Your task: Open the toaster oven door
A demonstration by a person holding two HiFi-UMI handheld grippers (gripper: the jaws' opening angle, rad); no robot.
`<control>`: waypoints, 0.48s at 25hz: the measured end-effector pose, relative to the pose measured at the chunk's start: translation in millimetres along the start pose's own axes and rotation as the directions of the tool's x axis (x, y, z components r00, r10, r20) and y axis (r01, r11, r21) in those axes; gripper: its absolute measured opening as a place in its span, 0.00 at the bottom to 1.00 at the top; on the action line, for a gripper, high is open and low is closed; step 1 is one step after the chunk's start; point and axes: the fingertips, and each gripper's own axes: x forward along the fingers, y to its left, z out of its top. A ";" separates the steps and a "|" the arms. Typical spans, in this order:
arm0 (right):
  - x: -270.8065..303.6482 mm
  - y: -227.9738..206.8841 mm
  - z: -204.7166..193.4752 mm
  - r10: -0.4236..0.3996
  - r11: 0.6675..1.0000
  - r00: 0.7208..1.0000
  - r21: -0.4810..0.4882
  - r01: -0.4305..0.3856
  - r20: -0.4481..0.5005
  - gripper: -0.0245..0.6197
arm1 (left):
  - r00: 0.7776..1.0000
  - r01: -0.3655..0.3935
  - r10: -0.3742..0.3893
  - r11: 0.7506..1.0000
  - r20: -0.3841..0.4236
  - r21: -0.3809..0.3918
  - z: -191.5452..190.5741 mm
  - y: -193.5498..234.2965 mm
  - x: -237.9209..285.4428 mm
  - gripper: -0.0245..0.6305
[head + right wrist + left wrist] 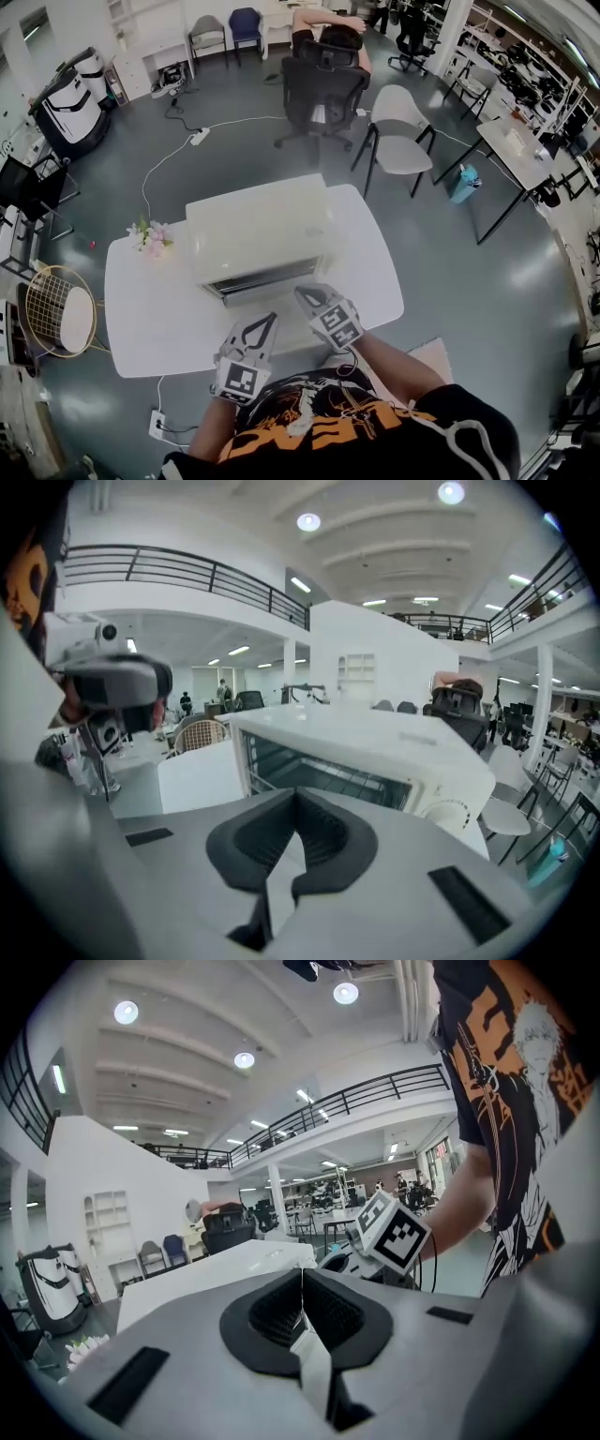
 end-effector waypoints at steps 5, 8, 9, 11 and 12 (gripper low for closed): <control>-30.0 -0.5 61.3 -0.014 1.000 0.989 0.025 0.010 0.147 0.06 | 0.999 -0.024 0.024 0.999 0.033 -0.027 14.7 4.9 -3.5 0.08; -47.0 1.8 94.1 -0.019 1.000 0.974 0.019 0.015 0.226 0.06 | 0.997 -0.048 0.051 0.997 0.057 -0.058 22.9 13.0 -6.4 0.08; -53.0 3.1 104.3 -0.020 1.000 0.968 0.012 0.017 0.250 0.06 | 0.996 -0.058 0.063 0.996 0.066 -0.074 25.8 16.1 -7.6 0.08; -65.1 6.7 123.4 -0.019 1.000 0.956 -0.002 0.021 0.294 0.06 | 0.992 -0.079 0.088 0.991 0.085 -0.104 32.3 22.3 -10.6 0.08; -70.9 8.7 132.0 -0.018 1.000 0.948 -0.010 0.023 0.318 0.06 | 0.990 -0.088 0.100 0.989 0.095 -0.117 35.6 24.8 -12.2 0.08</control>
